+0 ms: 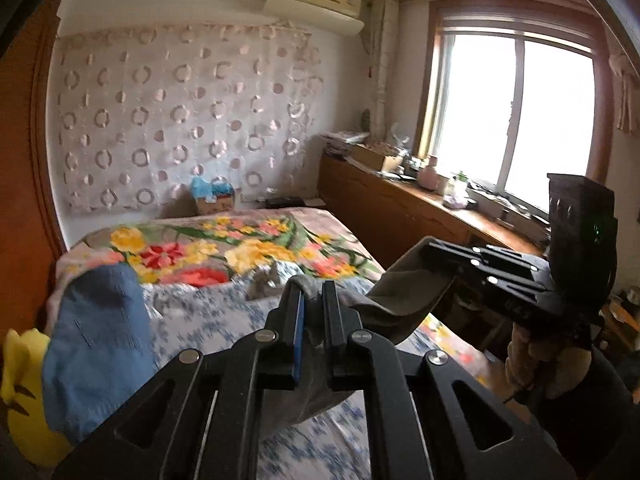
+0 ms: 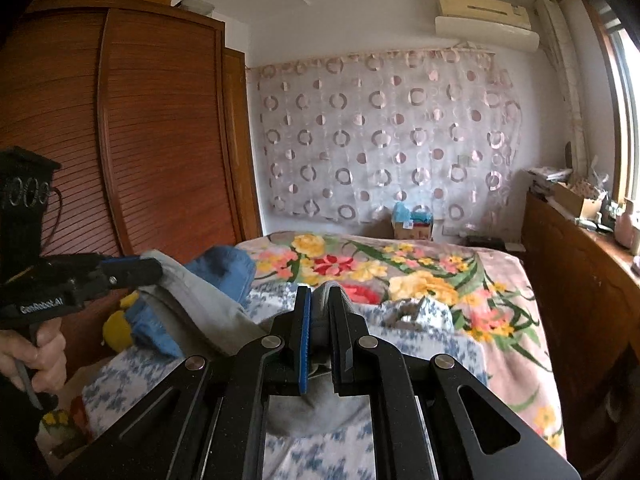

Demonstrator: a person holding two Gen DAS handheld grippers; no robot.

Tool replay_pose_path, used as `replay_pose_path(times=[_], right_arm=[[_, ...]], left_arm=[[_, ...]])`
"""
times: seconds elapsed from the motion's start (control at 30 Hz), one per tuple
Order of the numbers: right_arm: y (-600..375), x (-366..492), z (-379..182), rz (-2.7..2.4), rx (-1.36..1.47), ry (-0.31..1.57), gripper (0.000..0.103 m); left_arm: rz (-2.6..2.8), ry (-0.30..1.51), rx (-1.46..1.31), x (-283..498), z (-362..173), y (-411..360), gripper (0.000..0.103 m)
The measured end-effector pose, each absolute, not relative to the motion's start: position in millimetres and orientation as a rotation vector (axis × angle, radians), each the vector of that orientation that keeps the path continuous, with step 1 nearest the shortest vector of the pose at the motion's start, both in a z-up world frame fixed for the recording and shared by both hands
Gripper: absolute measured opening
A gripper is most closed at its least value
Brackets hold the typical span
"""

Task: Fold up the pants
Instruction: 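Close both tools on the grey-green pants end and lift it up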

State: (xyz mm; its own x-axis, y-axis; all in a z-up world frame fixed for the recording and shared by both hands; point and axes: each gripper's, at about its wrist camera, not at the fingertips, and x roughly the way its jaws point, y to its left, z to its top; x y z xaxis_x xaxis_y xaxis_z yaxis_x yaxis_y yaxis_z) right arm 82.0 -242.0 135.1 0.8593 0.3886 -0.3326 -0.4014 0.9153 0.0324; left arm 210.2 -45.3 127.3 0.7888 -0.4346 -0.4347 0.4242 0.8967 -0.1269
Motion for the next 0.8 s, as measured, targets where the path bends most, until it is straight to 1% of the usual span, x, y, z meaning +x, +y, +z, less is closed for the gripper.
replay_pose_path(times=[0.2, 0.33, 0.5, 0.63, 0.8], right_arm=[[-226.6, 118.1, 125.9, 0.377, -0.059, 0.278, 0.008], [-220.1, 135.1, 98.8, 0.393, -0.038, 0.338, 0.008], [-200.8, 147.5, 69.9, 0.409, -0.084, 0.423, 0.008], [-190.8, 150.6, 63.1, 0.413, -0.099, 0.459, 0.008], [-196.0, 147.4, 71.7, 0.423, -0.102, 0.482, 0.008]], left_arm=[[-0.427, 0.440, 0.022, 241.6, 132.6, -39.4, 0.009], [-0.419, 0.483, 0.024, 254.2, 109.2, -32.8, 0.009], [-0.413, 0.537, 0.041, 251.0, 84.7, -28.7, 0.009], [-0.406, 0.564, 0.054, 243.8, 76.5, -27.4, 0.009], [-0.401, 0.578, 0.069, 227.6, 69.7, -31.0, 0.009]])
